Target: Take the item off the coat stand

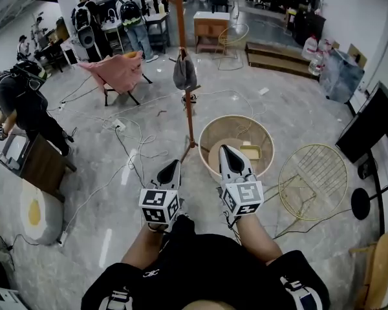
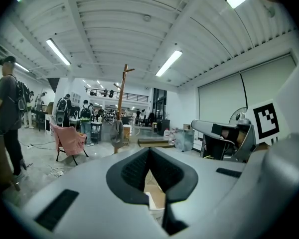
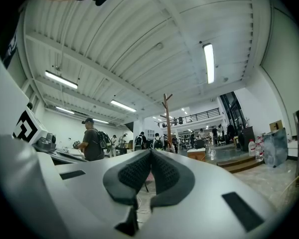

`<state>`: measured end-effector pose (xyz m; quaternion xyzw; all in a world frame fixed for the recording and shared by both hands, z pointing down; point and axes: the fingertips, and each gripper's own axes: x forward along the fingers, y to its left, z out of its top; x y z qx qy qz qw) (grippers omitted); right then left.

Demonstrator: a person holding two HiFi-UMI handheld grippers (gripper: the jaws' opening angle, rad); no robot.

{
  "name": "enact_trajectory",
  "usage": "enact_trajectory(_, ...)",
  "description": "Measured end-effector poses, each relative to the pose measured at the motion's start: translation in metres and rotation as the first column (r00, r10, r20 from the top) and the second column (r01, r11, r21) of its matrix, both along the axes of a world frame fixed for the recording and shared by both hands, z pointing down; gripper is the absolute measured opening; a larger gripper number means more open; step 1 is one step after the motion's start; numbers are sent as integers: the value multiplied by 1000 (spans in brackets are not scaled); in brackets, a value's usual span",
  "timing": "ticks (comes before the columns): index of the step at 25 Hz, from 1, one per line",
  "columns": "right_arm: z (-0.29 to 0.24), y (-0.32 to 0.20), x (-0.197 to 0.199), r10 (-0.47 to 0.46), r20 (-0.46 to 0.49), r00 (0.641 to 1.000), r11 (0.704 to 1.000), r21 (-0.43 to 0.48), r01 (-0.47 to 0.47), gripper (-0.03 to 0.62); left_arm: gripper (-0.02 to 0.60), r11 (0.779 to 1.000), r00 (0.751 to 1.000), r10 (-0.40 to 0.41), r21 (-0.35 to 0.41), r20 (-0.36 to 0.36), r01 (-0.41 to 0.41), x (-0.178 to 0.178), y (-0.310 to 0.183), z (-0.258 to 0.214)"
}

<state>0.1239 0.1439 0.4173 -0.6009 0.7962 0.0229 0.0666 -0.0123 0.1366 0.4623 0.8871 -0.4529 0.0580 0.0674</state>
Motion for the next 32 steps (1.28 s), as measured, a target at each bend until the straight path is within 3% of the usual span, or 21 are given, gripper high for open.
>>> enact_trajectory(9,10,-99,-2,24,-37,999,1000,-18,-24,15,12,1000,999,17,3,-35,-17,-2,-106,8)
enact_trajectory(16,5,-235,-20,46,-33,998,998,-32,-47,15,12,998,997,60,-7,-47,-60,-16,-246,1)
enact_trajectory(24,-17,-381,-43,86,-20,996,996,13,-86,15,12,995,995,94,28,-36,-93,-40,-404,-19)
enact_trajectory(32,-19,-465,-53,92,-20,996,996,2,-92,15,12,994,994,109,12,-28,-108,-48,-485,-18)
